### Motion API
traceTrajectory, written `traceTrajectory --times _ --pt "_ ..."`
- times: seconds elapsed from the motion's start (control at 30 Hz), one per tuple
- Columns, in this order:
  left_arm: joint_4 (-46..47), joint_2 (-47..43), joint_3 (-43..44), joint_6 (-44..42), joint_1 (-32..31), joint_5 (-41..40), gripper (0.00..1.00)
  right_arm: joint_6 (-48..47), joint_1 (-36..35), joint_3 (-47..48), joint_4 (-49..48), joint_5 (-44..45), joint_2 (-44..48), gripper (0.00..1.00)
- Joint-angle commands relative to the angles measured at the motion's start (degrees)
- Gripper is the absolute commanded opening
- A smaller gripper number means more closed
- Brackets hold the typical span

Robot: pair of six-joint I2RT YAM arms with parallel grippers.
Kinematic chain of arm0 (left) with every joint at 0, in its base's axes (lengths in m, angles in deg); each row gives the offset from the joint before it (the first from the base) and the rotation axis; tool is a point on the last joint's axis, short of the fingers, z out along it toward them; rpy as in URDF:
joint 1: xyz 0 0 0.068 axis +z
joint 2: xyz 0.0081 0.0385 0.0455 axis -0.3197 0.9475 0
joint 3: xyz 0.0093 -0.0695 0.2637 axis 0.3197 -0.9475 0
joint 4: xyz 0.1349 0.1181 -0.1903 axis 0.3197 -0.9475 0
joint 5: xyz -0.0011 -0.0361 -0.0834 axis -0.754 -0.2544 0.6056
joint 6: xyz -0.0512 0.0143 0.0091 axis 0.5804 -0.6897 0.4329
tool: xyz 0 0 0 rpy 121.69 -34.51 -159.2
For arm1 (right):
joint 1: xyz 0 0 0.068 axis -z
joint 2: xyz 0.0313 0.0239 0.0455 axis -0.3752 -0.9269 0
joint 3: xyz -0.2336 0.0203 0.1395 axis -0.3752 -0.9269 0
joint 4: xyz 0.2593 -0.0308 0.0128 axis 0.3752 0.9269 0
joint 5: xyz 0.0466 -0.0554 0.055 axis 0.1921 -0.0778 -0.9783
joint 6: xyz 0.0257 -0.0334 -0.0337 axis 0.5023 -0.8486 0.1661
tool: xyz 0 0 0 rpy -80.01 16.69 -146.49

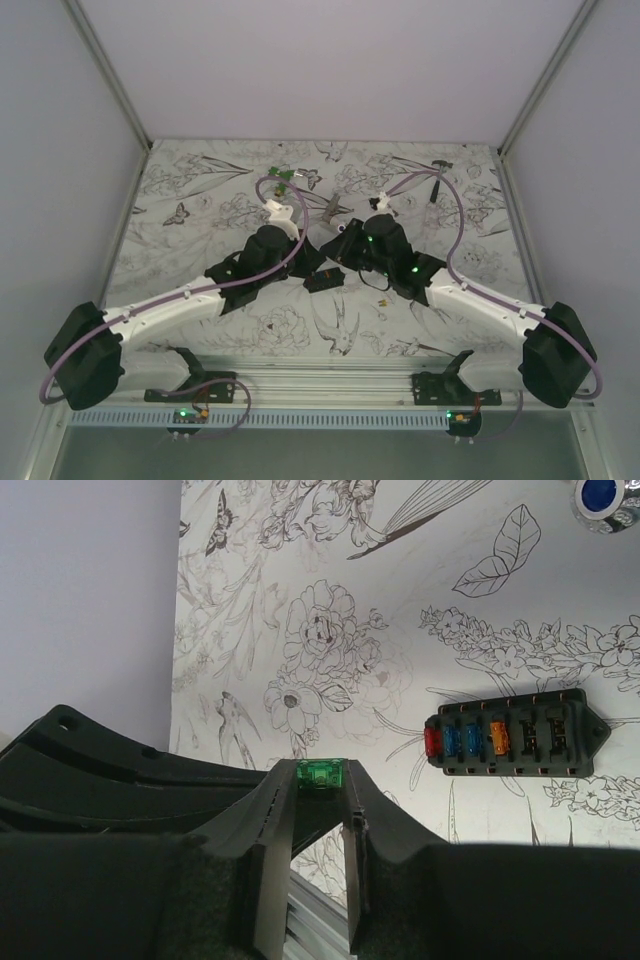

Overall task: Snap on the fuse box
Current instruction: Pick up the fuse from the center of the board.

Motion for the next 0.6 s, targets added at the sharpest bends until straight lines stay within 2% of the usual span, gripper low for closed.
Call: traceTrajectory --times 0.0,0.13,0.23,0.43,0.57 --pt "2.96 -2.02 -0.83 -2.99 0.35 -0.29 0.0 -0.15 -1.36 0.35 -1.29 -1.08 1.74 0.29" --pt "2.76 -4.79 -2.44 -6.41 2.17 5.39 0.0 -8.04 -0.44 3.72 3.38 -1.44 3.89 0.42" --pt "2.42 -6.75 -3.41 -8.69 4.49 11.49 0.0 -17.18 1.48 6.09 6.75 -5.72 5.72 0.5" --pt "1.14 -9.5 -2.6 -13.28 7.95 28.44 0.0 -34.22 8.05 8.55 10.66 -25.48 9.41 0.6" --pt "-0.47 -11.36 -0.82 -15.32 8.11 36.88 0.0 -43.68 10.81 9.99 13.22 -36.45 11.08 0.6"
